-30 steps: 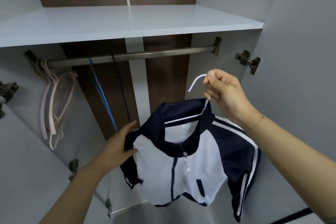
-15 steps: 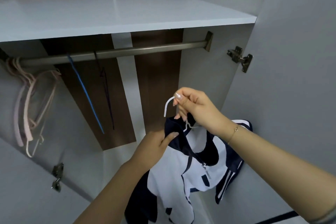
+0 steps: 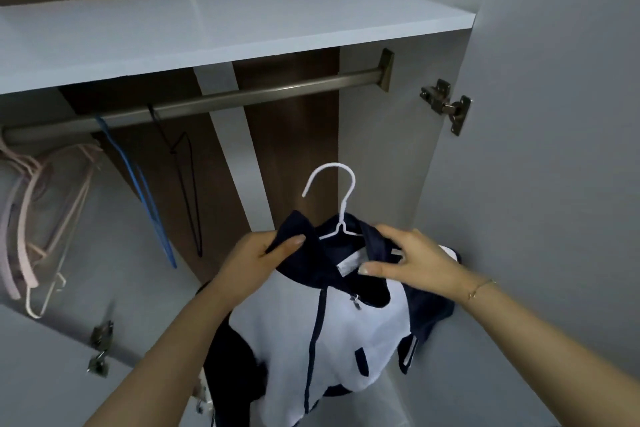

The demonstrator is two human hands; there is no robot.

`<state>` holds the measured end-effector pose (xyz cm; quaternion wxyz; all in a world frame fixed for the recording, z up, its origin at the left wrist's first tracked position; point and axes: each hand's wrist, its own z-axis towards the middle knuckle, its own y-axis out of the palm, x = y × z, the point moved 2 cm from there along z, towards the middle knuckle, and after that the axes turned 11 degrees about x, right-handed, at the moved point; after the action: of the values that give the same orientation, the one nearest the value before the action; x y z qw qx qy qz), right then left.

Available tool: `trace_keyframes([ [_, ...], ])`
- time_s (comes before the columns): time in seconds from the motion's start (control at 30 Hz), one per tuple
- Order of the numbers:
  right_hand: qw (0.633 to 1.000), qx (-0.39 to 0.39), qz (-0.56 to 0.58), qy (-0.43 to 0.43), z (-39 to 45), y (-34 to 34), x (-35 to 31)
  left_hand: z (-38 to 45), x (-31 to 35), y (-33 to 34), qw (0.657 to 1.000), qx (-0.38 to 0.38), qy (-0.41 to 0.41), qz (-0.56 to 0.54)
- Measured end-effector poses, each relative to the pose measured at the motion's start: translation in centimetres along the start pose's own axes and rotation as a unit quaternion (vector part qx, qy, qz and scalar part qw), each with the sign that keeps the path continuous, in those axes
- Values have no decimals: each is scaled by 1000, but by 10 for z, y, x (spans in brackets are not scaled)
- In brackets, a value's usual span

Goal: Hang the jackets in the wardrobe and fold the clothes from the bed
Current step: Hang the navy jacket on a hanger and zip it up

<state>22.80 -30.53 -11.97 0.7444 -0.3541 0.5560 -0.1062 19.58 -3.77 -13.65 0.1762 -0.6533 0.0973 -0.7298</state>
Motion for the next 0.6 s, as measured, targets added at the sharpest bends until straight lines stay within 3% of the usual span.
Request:
trace_keyframes([
  [0.17, 995, 102, 18, -8, 12, 4, 10, 28, -3, -4, 998, 58, -13, -19],
  [0.3, 983, 161, 52, 66, 27, 2, 22, 57, -1, 10, 995, 81, -18, 49],
  [0.4, 963, 192, 117, 146, 44, -5, 32, 77, 1, 18, 984, 149, -36, 89],
  [0.6, 923, 219, 236, 212, 99, -10, 16, 93, 29, 39, 955, 193, -160, -157],
])
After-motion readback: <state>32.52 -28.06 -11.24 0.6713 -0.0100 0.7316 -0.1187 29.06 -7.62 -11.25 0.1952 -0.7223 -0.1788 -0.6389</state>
